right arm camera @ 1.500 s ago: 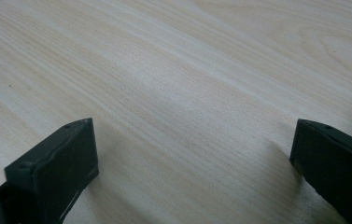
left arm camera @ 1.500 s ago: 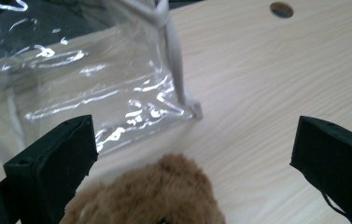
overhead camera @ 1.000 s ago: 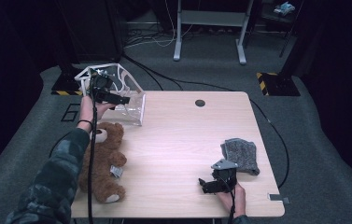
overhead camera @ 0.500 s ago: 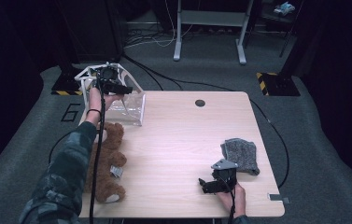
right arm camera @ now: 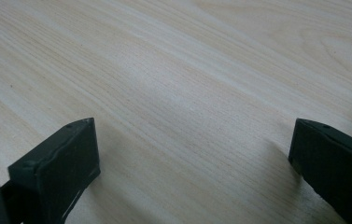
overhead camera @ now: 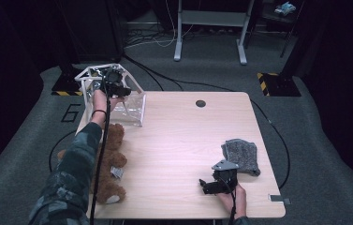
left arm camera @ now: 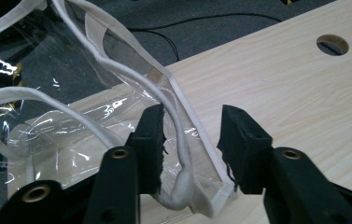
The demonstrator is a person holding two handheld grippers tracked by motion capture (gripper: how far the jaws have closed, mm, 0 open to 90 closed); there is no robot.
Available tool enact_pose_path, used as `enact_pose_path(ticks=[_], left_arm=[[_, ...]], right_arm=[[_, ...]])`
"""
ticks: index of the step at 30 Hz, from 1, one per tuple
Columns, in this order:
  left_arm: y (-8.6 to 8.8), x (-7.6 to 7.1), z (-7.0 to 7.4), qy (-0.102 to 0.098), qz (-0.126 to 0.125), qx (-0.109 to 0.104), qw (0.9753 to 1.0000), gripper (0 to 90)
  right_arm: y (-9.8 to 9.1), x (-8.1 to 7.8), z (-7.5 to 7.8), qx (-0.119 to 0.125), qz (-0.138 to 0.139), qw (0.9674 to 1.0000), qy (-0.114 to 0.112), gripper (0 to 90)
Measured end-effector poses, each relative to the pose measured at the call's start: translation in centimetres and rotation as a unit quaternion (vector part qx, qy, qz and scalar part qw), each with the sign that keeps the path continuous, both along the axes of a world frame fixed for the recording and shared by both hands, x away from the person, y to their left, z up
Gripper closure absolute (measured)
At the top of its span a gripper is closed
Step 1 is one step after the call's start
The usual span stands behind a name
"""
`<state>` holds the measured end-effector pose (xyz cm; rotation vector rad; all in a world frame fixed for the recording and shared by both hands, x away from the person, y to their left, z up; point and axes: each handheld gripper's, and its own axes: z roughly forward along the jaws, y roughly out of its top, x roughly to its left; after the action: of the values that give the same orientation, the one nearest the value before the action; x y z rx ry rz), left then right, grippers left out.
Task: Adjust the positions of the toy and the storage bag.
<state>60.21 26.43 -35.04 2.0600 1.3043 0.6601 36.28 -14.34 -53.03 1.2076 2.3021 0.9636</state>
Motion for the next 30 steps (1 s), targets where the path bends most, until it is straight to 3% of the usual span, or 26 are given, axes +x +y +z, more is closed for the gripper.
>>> enact_pose_path(ticks=[1, 4, 7, 19, 30], left_arm=[[0.08, 0.00, -0.07, -0.001, -0.005, 0.002, 1.0000, 68.6], [0.42, 0.04, -0.31, 0.002, -0.013, -0.014, 0.9998, 76.3], [0.57, 0.09, -0.37, -0.002, -0.015, -0.015, 0.9998, 82.3], [0.19, 0.17, -0.38, -0.006, -0.026, -0.010, 0.9996, 83.7], [-0.32, 0.16, -0.48, -0.011, -0.042, -0.019, 0.9989, 84.0]], right_arm=[[0.00, -0.01, 0.00, 0.000, -0.001, 1.0000, 0.000, 1.2], [0.00, -0.01, 0.00, 0.000, 0.000, 1.0000, 0.000, 1.3], [-0.01, -0.01, 0.01, -0.001, -0.001, 1.0000, -0.001, 1.5], [-0.03, 0.00, 0.00, -0.002, 0.000, 1.0000, -0.002, 1.5], [-0.03, 0.00, 0.00, -0.002, 0.000, 1.0000, -0.002, 1.6]])
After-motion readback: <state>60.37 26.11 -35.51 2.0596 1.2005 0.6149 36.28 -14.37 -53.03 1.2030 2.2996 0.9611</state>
